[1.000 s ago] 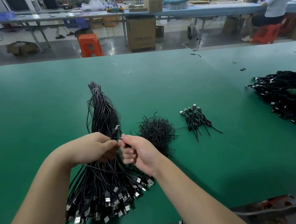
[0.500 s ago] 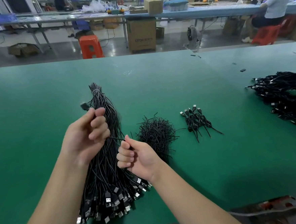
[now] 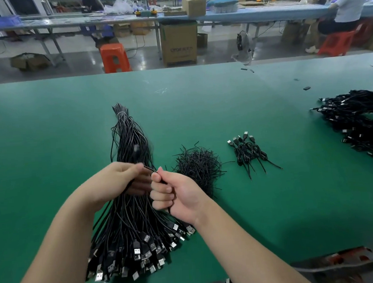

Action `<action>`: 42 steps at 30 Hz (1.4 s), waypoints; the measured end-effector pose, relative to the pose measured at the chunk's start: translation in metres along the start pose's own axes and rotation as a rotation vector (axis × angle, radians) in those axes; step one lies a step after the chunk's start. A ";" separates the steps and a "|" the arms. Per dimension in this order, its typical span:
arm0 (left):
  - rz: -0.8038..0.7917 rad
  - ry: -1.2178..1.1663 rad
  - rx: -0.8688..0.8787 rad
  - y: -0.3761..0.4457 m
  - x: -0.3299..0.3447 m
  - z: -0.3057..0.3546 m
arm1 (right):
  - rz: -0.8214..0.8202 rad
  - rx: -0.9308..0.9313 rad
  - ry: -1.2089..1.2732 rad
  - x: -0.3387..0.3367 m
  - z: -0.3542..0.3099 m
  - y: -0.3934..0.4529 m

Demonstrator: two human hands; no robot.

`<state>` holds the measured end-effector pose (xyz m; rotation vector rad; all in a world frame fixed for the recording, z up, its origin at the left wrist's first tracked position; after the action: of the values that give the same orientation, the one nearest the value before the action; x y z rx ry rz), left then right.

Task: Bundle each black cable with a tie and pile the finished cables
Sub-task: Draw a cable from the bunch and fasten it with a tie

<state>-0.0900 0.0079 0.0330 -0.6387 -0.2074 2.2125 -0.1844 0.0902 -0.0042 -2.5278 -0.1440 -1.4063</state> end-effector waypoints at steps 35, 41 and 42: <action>-0.212 -0.562 0.295 0.000 0.047 0.042 | 0.236 -0.350 -0.600 -0.017 -0.034 -0.018; -0.205 -0.502 0.220 0.003 0.050 0.038 | 0.281 -0.371 -0.616 -0.021 -0.028 -0.021; -0.197 -0.477 0.200 0.003 0.050 0.038 | 0.290 -0.366 -0.624 -0.023 -0.027 -0.021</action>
<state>-0.1387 0.0450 0.0455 0.0260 -0.2734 2.1258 -0.2226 0.1046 -0.0063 -3.0452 0.3918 -0.5421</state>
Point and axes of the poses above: each hand's wrist, its own y-axis towards the middle knuckle, its own x-axis out of the palm, z = x × y, the point moved 6 cm from there along y, towards the middle knuckle, and after that the axes turned 8 degrees about y, right-handed, at the moved point
